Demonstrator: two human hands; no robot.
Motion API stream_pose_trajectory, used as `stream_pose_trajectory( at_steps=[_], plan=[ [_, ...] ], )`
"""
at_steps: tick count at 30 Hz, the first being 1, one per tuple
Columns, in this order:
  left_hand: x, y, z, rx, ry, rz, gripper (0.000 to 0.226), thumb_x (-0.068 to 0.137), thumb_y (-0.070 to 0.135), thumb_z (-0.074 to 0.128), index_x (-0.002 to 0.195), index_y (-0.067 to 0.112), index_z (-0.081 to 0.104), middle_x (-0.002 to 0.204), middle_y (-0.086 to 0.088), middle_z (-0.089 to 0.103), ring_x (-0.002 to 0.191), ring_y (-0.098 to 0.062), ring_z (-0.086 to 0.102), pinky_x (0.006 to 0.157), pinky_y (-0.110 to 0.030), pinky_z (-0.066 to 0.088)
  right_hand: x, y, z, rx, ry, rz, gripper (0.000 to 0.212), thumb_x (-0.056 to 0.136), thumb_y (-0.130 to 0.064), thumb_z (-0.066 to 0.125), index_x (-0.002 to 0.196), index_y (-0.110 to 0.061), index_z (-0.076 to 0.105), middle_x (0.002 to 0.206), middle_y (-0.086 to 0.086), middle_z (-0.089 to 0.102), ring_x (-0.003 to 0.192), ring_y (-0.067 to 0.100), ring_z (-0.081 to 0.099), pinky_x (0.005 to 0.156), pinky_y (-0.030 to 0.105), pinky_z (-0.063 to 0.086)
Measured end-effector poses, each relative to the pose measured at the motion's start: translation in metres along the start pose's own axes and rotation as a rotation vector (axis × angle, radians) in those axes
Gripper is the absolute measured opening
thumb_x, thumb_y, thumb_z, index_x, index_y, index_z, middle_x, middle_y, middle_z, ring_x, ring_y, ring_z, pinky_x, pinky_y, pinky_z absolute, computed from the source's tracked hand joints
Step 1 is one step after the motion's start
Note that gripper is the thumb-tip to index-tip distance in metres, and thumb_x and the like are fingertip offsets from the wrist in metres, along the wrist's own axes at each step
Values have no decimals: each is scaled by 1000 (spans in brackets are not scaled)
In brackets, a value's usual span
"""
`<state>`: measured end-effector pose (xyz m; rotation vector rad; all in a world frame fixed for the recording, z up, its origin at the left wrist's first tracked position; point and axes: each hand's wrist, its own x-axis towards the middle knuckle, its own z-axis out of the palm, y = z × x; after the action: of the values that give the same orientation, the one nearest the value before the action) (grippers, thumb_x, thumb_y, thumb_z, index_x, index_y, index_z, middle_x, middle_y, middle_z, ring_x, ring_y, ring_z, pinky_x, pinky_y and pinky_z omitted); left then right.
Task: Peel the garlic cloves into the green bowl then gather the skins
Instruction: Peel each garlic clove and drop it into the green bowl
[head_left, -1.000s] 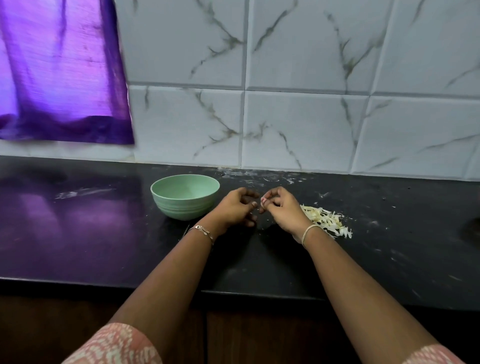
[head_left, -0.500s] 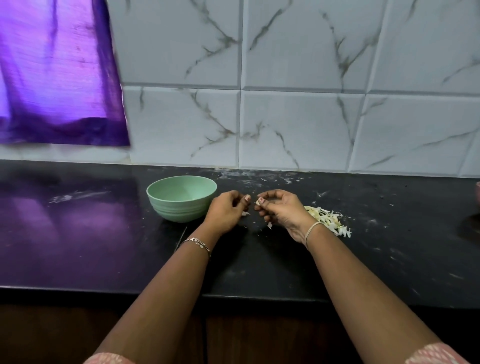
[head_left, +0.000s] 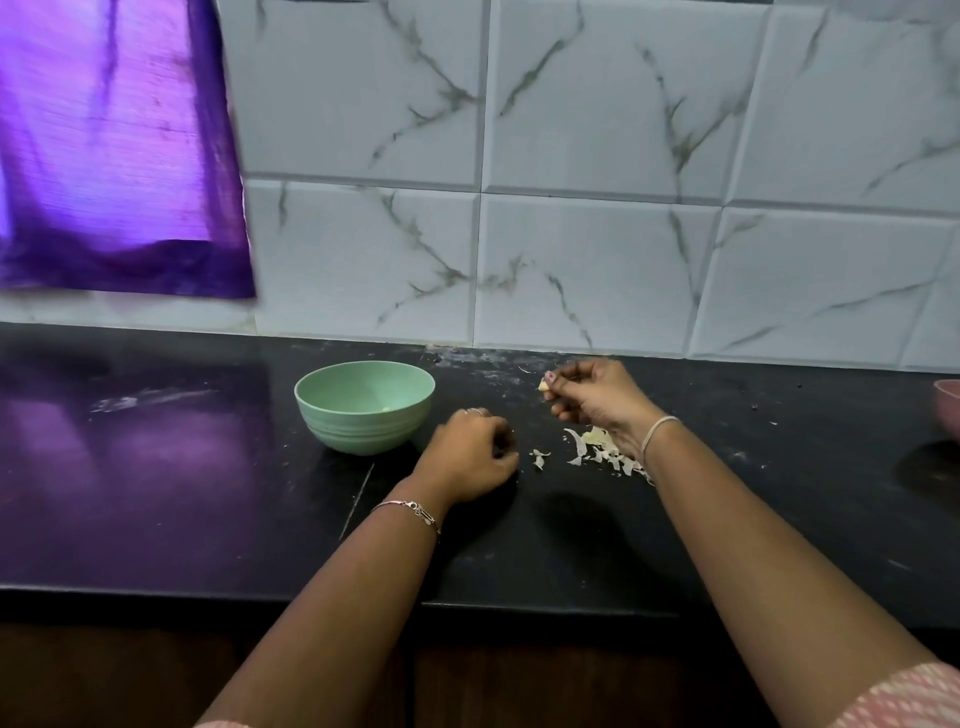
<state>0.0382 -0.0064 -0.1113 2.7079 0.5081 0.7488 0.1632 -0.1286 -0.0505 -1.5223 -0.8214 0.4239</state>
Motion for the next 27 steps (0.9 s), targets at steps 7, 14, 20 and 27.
stream_pose_trajectory(
  at_steps=[7, 14, 20, 27],
  plan=[
    [1, 32, 12, 97, -230, 173, 39, 96, 27, 38, 130, 34, 56, 138, 3, 49, 131, -19, 39, 103, -44, 26, 4, 3, -13, 49, 103, -9, 2, 92, -7, 64, 92, -5, 63, 75, 7, 67, 46, 3, 58, 46, 14, 48],
    [8, 31, 9, -127, -35, 105, 48, 88, 12, 40, 130, 28, 56, 135, 2, 56, 129, -17, 47, 107, -44, 35, -2, 14, -10, 70, 183, -47, 6, 89, -8, 67, 84, -10, 66, 77, 3, 71, 55, 1, 64, 54, 12, 50],
    [10, 13, -3, -273, 225, -190, 43, 85, 5, 41, 118, 25, 62, 122, -1, 65, 104, -25, 64, 94, -39, 48, -10, 28, 28, 251, -28, 204, 14, 98, -12, 54, 85, -10, 58, 77, 4, 62, 54, 6, 63, 52, 18, 55],
    [0, -8, -3, -204, 45, -189, 51, 87, 1, 40, 132, 19, 53, 132, -9, 59, 122, -25, 54, 105, -37, 40, -6, 37, 24, 24, 126, 141, 14, 99, -8, 52, 86, -4, 55, 72, 8, 56, 55, 12, 50, 42, 17, 49]
  ],
)
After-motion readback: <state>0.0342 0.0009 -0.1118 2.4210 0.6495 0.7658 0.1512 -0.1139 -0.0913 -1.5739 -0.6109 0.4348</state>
